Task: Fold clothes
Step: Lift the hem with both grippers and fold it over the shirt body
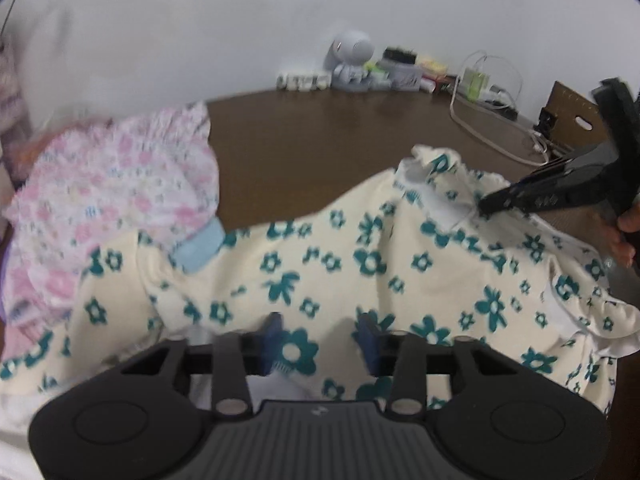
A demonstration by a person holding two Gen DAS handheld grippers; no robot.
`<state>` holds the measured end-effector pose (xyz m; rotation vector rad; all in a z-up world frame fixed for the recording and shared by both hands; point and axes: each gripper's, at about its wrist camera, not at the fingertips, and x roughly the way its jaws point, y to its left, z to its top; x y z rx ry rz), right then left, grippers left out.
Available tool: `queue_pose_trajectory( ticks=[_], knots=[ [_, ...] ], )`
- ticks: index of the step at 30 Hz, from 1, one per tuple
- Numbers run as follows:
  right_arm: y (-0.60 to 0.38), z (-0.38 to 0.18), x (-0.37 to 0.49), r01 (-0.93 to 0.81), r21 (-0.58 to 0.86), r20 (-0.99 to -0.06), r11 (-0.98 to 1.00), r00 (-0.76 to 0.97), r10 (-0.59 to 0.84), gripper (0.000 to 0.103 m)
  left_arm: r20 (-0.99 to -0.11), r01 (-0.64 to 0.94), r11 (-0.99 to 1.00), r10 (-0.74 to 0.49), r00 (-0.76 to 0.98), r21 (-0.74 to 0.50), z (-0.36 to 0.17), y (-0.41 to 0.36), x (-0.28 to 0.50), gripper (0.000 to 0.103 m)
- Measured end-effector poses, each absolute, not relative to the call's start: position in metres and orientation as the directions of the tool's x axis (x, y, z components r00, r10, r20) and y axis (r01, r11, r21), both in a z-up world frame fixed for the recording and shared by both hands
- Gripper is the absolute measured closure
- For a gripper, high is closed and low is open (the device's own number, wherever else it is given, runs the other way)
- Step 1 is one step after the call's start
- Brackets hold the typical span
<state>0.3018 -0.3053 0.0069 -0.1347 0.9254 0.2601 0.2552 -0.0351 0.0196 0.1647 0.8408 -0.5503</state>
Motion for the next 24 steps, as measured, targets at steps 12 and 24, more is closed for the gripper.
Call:
queue_pose_trajectory(
  ticks=[12,24],
  knots=[
    [-0.328,0.022,0.288,-0.205,0.088,-0.778,0.975,0.596,0.196,0.078,-0.730,0.479,0.871,-0.394,0.559,-0.104,0.019,-0.020,0.252,0.066],
    [-0.299,0.014,0.187,-0.369,0.324,-0.801,0.871,0.383,0.461,0.070,-0.729,0.585,0.768,-0.555,0.402,-0.262,0.046,0.006,0.176,0.047]
  ],
)
